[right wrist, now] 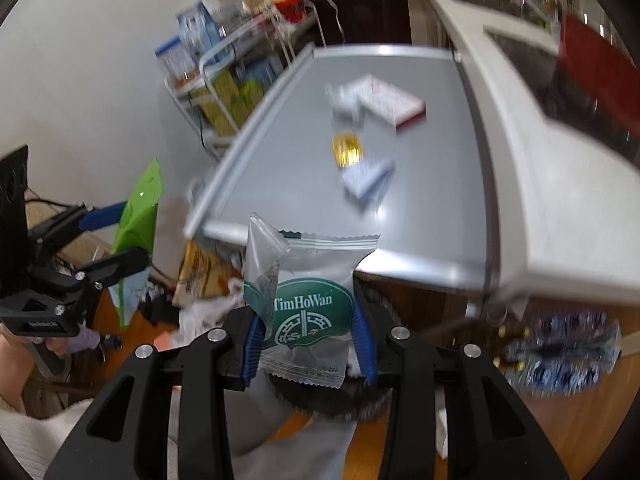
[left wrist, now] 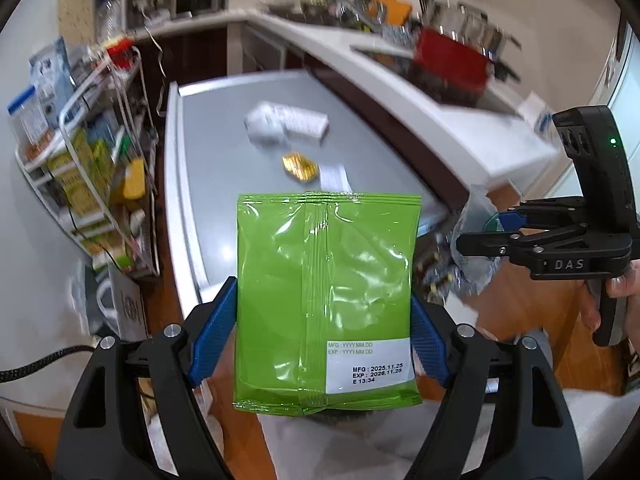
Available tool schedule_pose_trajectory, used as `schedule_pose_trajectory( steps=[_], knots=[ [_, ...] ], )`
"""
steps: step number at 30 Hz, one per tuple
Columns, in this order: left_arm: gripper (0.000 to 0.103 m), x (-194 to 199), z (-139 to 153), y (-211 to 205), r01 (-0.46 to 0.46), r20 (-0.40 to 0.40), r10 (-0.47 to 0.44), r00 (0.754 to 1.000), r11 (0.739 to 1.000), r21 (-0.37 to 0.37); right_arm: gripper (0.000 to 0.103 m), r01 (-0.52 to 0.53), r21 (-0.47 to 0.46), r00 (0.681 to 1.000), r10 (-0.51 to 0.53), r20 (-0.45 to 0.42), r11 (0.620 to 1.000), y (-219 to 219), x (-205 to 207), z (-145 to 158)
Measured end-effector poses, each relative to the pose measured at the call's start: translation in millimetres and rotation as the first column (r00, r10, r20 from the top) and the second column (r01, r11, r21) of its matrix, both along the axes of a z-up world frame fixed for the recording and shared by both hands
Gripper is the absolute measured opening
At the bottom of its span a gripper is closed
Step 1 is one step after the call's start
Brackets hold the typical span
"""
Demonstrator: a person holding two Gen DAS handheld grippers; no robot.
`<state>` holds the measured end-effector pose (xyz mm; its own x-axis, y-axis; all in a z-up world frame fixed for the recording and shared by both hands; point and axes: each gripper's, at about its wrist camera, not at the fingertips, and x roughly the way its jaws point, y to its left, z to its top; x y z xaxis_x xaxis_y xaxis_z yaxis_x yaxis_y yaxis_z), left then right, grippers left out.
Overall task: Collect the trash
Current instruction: 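Open both tools over the black bin to drop the packet and bag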
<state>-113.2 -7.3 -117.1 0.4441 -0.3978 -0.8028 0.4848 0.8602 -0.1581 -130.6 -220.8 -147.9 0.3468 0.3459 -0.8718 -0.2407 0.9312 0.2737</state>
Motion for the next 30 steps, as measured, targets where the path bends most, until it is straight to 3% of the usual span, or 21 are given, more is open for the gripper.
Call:
schedule_pose_trajectory(
  steps=[9, 14, 21, 30],
  knots=[
    [0.079, -9, -73, -18, 0.06, -0.155, -0.043, 0.987, 0.992, 0.107, 0.038, 0.034, -0.017, 0.982, -0.037, -0.187, 0.999, -2, -16, -86],
    [0.079, -5, -110, -24, 0.063, -0.236, -0.032, 0.971, 0.99, 0.124, 0.038, 0.042, -0.025, 0.968, -0.047, -0.247, 0.999, 2, -18, -123],
    [0.079, 4, -144, -30, 0.045, -0.294, -0.005, 0.956, 0.99, 0.132, 0.038, 0.069, -0.038, 0.953, -0.077, -0.293, 0.997, 3, -6, -148],
    [0.079, 8, -160, -39, 0.061, -0.31, -0.006, 0.951, 0.984, 0.168, 0.04, 0.077, -0.063, 0.94, -0.094, -0.327, 0.995, 4, 1, -168]
  ],
)
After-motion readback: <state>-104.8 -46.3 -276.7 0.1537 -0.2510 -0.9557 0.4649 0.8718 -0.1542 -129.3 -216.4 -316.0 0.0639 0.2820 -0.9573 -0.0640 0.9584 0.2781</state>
